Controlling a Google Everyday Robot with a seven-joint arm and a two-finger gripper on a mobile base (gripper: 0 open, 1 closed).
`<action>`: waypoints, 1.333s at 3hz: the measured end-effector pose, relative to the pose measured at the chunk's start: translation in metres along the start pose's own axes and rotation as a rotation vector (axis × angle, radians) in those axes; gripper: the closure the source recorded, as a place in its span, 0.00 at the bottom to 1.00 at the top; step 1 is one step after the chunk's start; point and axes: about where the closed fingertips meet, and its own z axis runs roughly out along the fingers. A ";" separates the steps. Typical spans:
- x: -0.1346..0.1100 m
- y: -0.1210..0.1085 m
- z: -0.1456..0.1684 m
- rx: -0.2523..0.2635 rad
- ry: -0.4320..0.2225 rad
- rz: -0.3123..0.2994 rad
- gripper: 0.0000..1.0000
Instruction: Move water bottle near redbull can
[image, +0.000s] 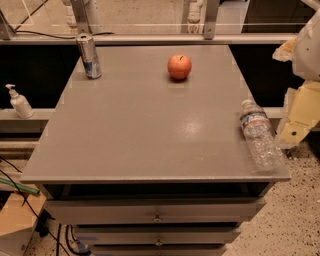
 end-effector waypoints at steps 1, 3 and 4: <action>0.000 0.000 0.000 0.000 0.000 0.000 0.00; 0.006 -0.017 0.002 0.014 -0.055 0.136 0.00; 0.010 -0.024 0.014 0.005 -0.079 0.199 0.00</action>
Offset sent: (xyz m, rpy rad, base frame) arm 0.0141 -0.0113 0.0057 0.0556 0.0026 -0.0808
